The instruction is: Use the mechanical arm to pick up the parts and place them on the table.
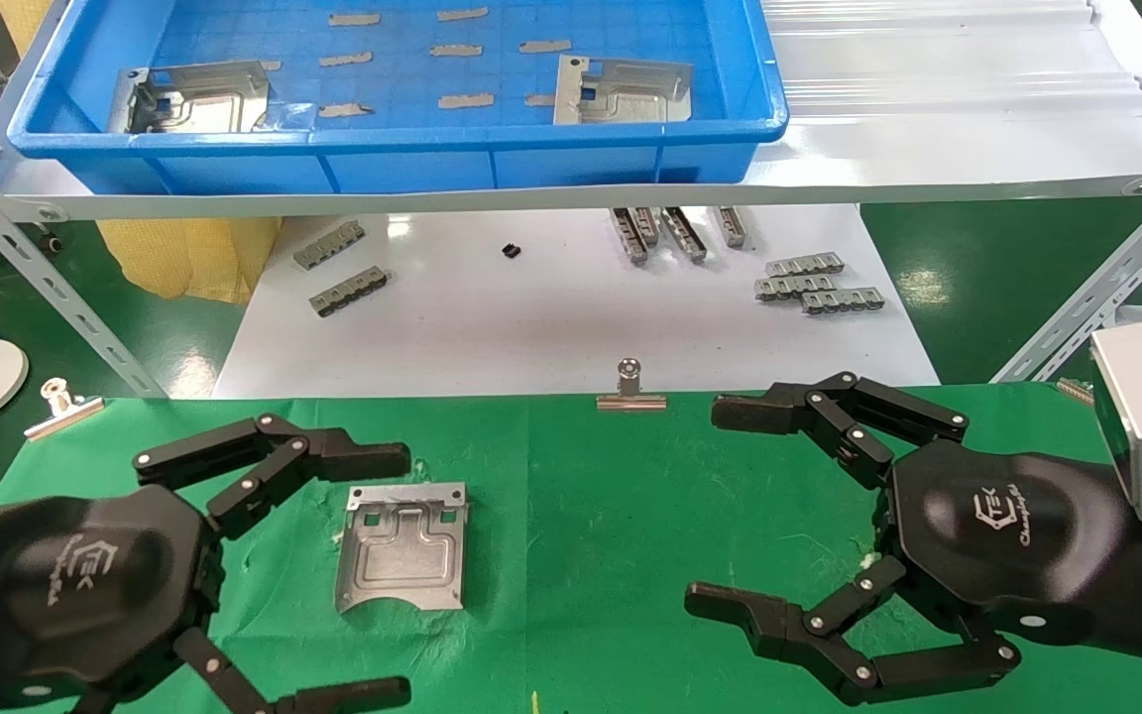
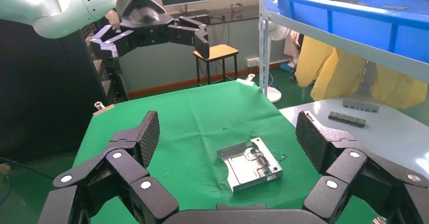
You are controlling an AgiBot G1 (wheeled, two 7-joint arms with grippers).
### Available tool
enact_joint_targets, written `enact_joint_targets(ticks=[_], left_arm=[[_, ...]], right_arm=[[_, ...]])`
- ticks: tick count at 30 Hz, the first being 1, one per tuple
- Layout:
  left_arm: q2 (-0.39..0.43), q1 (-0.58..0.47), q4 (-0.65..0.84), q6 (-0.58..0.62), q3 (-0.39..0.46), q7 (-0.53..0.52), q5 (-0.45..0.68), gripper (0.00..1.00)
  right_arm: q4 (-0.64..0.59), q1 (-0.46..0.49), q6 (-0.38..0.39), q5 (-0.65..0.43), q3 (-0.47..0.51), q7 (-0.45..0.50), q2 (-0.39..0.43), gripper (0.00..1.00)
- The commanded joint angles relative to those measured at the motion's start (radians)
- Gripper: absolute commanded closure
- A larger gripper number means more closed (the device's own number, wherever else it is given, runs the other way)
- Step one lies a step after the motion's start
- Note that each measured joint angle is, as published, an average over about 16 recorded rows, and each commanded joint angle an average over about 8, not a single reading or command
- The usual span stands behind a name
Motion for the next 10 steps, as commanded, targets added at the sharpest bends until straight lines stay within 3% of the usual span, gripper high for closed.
enact_joint_targets(ticks=[1,10], left_arm=[[-0.005,0.008,-0.015,-0.001,-0.006,-0.004,-0.005,0.0],[0.001,-0.001,0.004,-0.001,0.001,0.001,0.001,0.0]], right_arm=[[0.0,0.0,0.0,0.0,0.0,0.0,0.0,0.0],[0.0,0.0,0.0,0.0,0.0,0.0,0.0,0.0]])
